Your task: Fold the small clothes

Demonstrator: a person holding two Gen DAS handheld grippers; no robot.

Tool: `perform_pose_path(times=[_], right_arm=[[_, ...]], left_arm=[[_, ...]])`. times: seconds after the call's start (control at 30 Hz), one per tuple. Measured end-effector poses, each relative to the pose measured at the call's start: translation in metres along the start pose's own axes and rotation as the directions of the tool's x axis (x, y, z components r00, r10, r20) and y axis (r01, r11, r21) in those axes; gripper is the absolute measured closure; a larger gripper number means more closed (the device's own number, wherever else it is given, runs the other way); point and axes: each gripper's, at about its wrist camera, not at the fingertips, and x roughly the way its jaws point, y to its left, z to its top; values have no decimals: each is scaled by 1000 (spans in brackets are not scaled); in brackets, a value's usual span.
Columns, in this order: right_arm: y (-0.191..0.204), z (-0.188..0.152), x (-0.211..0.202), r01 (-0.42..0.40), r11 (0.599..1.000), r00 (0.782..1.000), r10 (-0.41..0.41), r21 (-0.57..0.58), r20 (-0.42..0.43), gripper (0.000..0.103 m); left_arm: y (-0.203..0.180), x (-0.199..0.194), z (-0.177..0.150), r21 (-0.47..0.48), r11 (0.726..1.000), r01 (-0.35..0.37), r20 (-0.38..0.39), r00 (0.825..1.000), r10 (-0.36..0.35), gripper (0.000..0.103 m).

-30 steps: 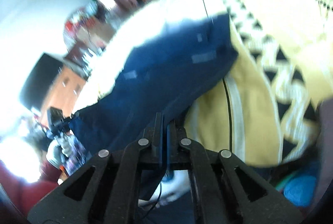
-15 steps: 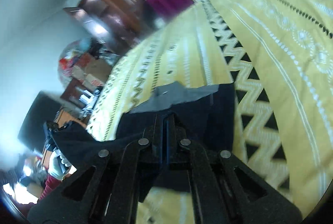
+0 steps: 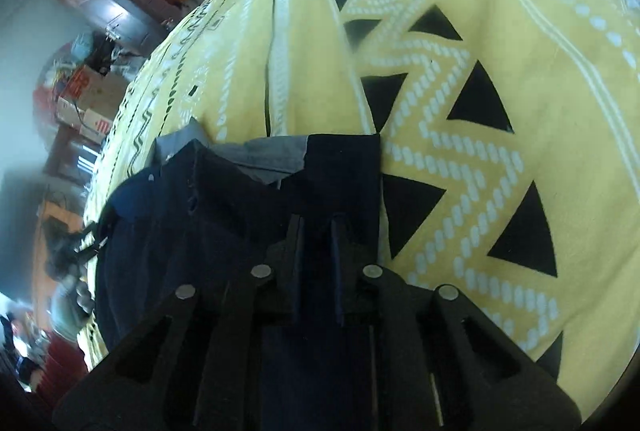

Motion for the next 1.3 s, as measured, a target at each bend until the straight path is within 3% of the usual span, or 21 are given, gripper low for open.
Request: perform_pose_path(times=[0.07, 0.2, 0.3, 0.43, 0.57, 0.7, 0.8, 0.87, 0.9, 1.13, 1.2, 1.27, 1.3], right_arm=[[0, -1, -7, -12, 1000, 1000, 12, 4, 11, 88], [0, -7, 1, -13, 1000, 999, 12, -24, -33, 85], [-6, -14, -1, -23, 1000, 999, 23, 5, -31, 85], [-9, -33, -17, -30, 999, 999, 29, -22, -45, 84], [-4, -60, -39, -9, 997, 999, 7, -73, -38, 72], [7, -82, -56, 1, 992, 1000, -4, -127, -23, 70], [17, -98, -59, -15, 988, 1000, 13, -154, -13, 72], [19, -105, -60, -23, 986, 1000, 21, -163, -13, 88], [19, -108, -60, -24, 987, 1000, 21, -161, -17, 91], [20, -113, -55, -15, 986, 1000, 12, -167, -20, 93], [22, -112, -63, -4, 985, 1000, 9, -174, 26, 87], [19, -110, -73, 4, 987, 996, 10, -161, 86, 47], [16, -109, -78, 31, 987, 992, -12, -155, 126, 44]], left_arm=[[-13, -15, 3, 49, 997, -56, 41, 998, 54, 27], [-20, -41, 3, 66, 997, -35, 116, 993, 27, 22], [-17, -51, -8, 51, 998, -41, 93, 995, 36, 22], [-21, -75, -43, 138, 990, -37, 53, 998, 30, 22], [-4, -90, -70, 154, 987, -56, -8, 998, 58, 22], [4, -96, -91, 172, 985, -34, -32, 999, 40, 22], [2, -92, -105, 196, 981, 3, -63, 998, 9, 22], [0, -89, -115, 209, 977, 35, -67, 998, -21, 27], [-1, -89, -118, 211, 976, 49, -58, 998, -38, 28], [-13, -99, -124, 232, 964, 131, 13, 990, -138, 29], [-11, -98, -124, 222, 963, 154, -1, 988, -157, 29], [-9, -96, -123, 218, 964, 151, -11, 988, -152, 29], [-8, -97, -124, 216, 965, 149, -8, 989, -151, 29]])
